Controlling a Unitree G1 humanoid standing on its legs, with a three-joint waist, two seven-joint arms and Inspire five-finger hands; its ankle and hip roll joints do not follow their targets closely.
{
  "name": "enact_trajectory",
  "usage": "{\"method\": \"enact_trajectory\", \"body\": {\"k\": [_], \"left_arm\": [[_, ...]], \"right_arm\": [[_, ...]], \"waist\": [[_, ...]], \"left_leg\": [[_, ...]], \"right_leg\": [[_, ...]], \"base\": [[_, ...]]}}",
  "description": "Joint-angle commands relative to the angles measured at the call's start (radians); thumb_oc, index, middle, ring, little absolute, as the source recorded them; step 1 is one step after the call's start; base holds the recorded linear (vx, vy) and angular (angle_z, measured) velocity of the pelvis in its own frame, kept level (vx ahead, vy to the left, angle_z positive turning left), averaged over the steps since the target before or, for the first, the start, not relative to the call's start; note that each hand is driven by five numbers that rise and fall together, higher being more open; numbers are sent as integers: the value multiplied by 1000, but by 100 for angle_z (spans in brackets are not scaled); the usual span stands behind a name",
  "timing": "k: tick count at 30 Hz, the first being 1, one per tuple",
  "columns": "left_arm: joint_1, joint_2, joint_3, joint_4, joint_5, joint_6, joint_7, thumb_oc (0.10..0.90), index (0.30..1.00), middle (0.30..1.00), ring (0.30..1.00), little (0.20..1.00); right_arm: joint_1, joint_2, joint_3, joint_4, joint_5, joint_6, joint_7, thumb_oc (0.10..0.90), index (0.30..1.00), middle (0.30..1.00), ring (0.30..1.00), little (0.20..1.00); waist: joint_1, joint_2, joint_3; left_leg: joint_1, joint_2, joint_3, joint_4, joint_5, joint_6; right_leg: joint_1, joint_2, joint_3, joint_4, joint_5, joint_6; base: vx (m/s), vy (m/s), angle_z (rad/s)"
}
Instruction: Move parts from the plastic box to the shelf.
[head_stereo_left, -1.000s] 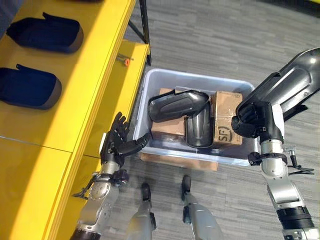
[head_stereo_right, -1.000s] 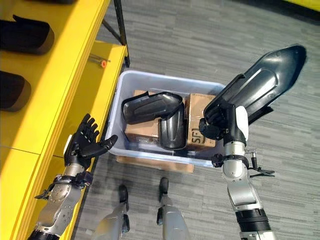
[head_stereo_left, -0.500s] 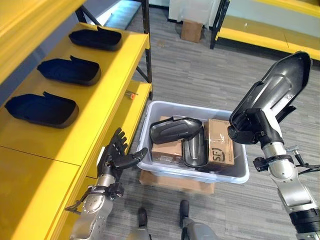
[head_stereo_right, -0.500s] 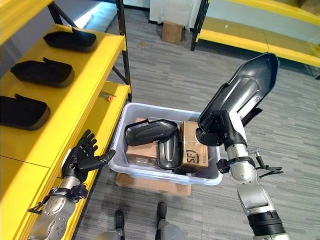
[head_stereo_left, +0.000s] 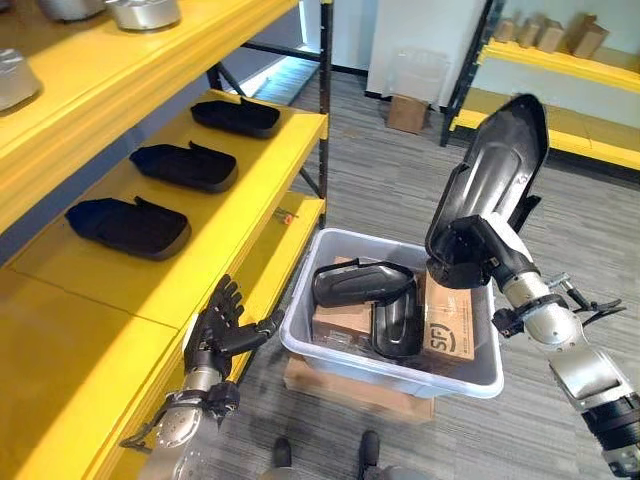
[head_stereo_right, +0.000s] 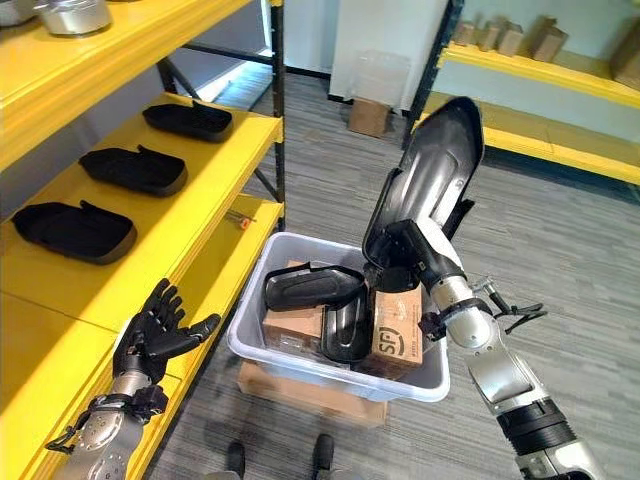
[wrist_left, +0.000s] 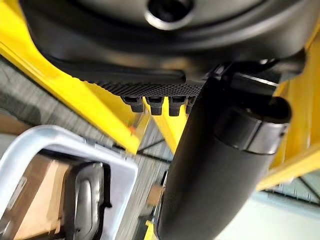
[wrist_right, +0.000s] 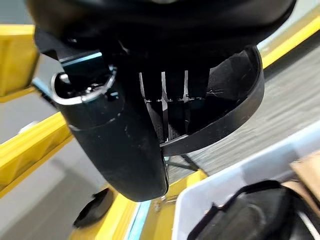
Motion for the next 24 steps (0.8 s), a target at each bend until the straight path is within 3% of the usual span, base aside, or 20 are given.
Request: {"method": "enact_trajectory", "body": {"k": [1,2,3,4,5,6,9,10,13,14,16,24], "left_arm": [[-32,37,13,-120,12,-84,-6,900,1000,1000,1000,1000],[-49,38,7,-108,7,-89,3,900,1000,1000,1000,1000],[-50,38,7,-107,7,-89,3,900,1000,1000,1000,1000],[-72,41,-3,-88,-2,-90,-1,900,1000,1000,1000,1000],[-74,42,-4,-88,-2,-90,-1,900,1000,1000,1000,1000],[-92,45,-15,-87,-10,-92,-16,900,1000,1000,1000,1000],[-100,39,-32,-102,-9,-97,-33,900,1000,1000,1000,1000],[-113,33,-44,-98,-15,-94,-34,900,1000,1000,1000,1000],[-124,22,-62,-101,-20,-85,-42,900,1000,1000,1000,1000],[-122,23,-64,-102,-20,-85,-42,900,1000,1000,1000,1000],[-124,17,-79,-101,-19,-81,-55,900,1000,1000,1000,1000],[-106,33,-56,-113,-4,-79,-49,900,1000,1000,1000,1000]], "right_arm": [[-219,-66,-32,-20,40,-125,-55,400,300,300,300,300],[-254,-93,-20,-7,52,-130,-76,400,300,300,300,300],[-254,-94,-21,-7,52,-130,-76,400,300,300,300,300],[-225,-103,-41,-20,49,-130,-80,400,300,300,300,300],[-223,-103,-44,-21,49,-130,-80,400,300,300,300,300],[-190,-95,-69,-40,21,-130,-87,400,300,300,300,300],[-174,-71,-87,-24,-6,-128,-106,400,300,300,300,300],[-159,-65,-105,-18,-9,-126,-117,400,300,300,300,300],[-114,-58,-143,-32,-18,-119,-117,400,300,300,300,300],[-109,-58,-146,-35,-18,-118,-117,400,300,300,300,300],[-63,-45,-187,-37,-20,-116,-123,400,300,300,300,300],[-56,-10,-194,-22,-31,-110,-118,400,300,300,300,300]], "waist": [[22,11,-55],[44,37,-5],[42,38,-7],[35,35,10],[34,35,5],[16,27,4],[3,26,-10],[-14,30,-16],[-47,53,-46],[-47,52,-47],[-61,79,-73],[-33,55,-86]], "left_leg": [[-38,134,-73,50,34,-57],[-113,135,-103,29,169,-99],[-120,134,-107,28,174,-98],[-157,119,-36,49,183,-79],[-168,117,-40,51,185,-77],[-165,122,49,140,111,-53],[-110,122,62,235,-15,-51],[-68,146,93,243,-35,-55],[22,157,175,150,-71,-66],[28,154,176,141,-67,-64],[42,151,214,45,-59,-72],[75,78,204,-2,-90,-31]], "right_leg": [[31,-49,32,106,-234,68],[2,-41,-25,102,-238,51],[-2,-41,-28,101,-234,51],[-32,-71,-85,103,-227,46],[-39,-72,-88,102,-222,47],[-80,-101,-146,113,-217,41],[-73,-125,-190,110,-226,43],[-70,-147,-231,136,-227,44],[-70,-175,-292,162,-222,57],[-68,-177,-293,162,-221,59],[-58,-193,-313,164,-209,73],[-34,-259,-328,164,-135,124]], "base": [[-332,-125,27],[-283,-75,49],[-437,-135,86],[-178,-56,141],[-355,-179,188],[-178,-175,192],[-94,-100,144],[-37,26,119],[0,69,124],[48,145,98],[54,173,84],[33,119,23]]}}
